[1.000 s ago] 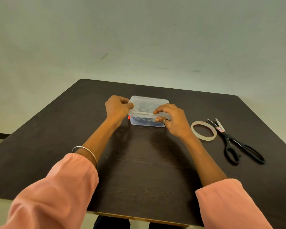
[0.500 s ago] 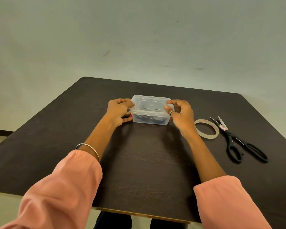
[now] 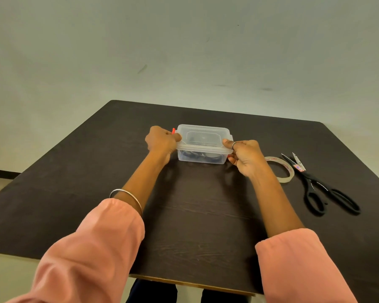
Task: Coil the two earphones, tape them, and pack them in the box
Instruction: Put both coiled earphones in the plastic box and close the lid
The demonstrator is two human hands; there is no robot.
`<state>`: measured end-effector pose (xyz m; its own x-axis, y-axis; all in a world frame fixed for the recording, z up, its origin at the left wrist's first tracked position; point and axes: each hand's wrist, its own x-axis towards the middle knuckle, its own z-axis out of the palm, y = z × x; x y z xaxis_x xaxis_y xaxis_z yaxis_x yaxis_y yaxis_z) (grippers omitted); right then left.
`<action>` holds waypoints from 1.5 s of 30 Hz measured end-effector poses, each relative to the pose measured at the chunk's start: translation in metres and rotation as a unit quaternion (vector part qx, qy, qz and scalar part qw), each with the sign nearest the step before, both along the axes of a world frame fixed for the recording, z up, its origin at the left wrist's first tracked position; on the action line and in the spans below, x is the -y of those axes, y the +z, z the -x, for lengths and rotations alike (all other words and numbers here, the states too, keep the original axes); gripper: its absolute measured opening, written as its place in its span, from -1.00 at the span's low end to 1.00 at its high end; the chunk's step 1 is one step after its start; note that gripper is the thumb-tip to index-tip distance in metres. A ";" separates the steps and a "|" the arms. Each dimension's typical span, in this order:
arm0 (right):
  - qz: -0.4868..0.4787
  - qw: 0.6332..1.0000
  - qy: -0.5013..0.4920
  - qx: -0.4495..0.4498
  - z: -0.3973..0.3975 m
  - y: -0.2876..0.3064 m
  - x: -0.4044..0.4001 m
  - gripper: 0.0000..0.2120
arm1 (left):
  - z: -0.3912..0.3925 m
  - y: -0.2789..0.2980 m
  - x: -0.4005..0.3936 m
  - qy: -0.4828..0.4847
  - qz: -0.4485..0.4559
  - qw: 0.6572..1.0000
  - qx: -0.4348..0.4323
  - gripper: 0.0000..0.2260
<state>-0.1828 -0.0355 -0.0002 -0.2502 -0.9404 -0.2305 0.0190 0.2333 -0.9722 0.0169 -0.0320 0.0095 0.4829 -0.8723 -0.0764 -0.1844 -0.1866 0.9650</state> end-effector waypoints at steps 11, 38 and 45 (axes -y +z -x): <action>0.111 0.982 -0.075 -0.134 -0.016 -0.005 -0.009 -0.78 | 0.012 -0.012 -0.008 0.027 0.079 0.992 0.090 -0.86; 0.163 0.950 -0.113 -0.240 -0.003 0.005 -0.005 -0.79 | 0.031 0.000 0.006 0.000 0.059 0.998 0.028 -0.62; 0.169 0.948 -0.196 -0.185 0.105 0.051 0.012 -0.88 | 0.123 0.049 0.025 -0.242 0.043 0.953 -0.178 -0.69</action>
